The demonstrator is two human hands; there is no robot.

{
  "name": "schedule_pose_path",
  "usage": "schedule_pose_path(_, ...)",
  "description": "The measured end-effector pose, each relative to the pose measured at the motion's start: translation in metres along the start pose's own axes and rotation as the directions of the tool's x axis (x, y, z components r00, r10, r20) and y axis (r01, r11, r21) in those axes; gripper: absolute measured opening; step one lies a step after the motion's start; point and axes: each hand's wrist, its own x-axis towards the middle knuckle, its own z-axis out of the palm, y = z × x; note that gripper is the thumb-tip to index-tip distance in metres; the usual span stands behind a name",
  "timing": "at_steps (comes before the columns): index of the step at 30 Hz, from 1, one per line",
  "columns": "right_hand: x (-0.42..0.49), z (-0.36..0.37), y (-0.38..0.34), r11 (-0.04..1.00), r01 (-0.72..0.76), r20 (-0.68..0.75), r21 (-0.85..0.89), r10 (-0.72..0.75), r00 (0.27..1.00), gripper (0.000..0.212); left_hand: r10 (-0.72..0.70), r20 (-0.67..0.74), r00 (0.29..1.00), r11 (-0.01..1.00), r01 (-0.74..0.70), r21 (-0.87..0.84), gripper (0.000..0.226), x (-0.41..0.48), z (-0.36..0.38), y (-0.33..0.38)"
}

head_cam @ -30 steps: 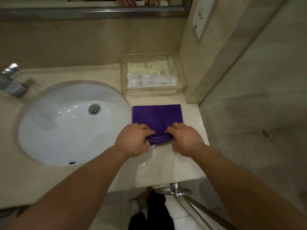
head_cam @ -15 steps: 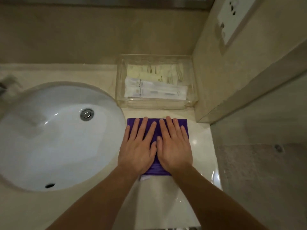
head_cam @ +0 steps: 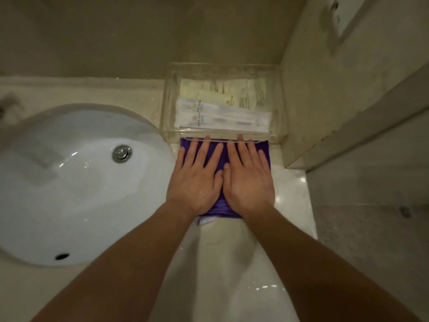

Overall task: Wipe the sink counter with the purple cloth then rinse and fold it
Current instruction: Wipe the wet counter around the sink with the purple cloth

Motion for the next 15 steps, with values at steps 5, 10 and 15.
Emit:
schedule_pose_path(5,-0.020,-0.002,-0.004,1.000,0.017,0.075,0.001,-0.017,0.997,0.058,-0.019,0.059,0.998,1.000,0.019,-0.002,0.060,-0.023,-0.001,0.003)
schedule_pose_path(10,-0.064,0.000,-0.016,1.000,0.008,0.087,-0.001,-0.007,0.996,0.058,-0.007,0.098,0.995,1.000,0.005,0.016,0.061,-0.067,0.001,0.006)
schedule_pose_path(15,-0.112,0.005,-0.029,1.000,-0.030,0.084,-0.002,0.030,0.996,0.058,0.037,0.099,0.994,0.999,-0.038,0.007,0.061,-0.110,0.006,0.006)
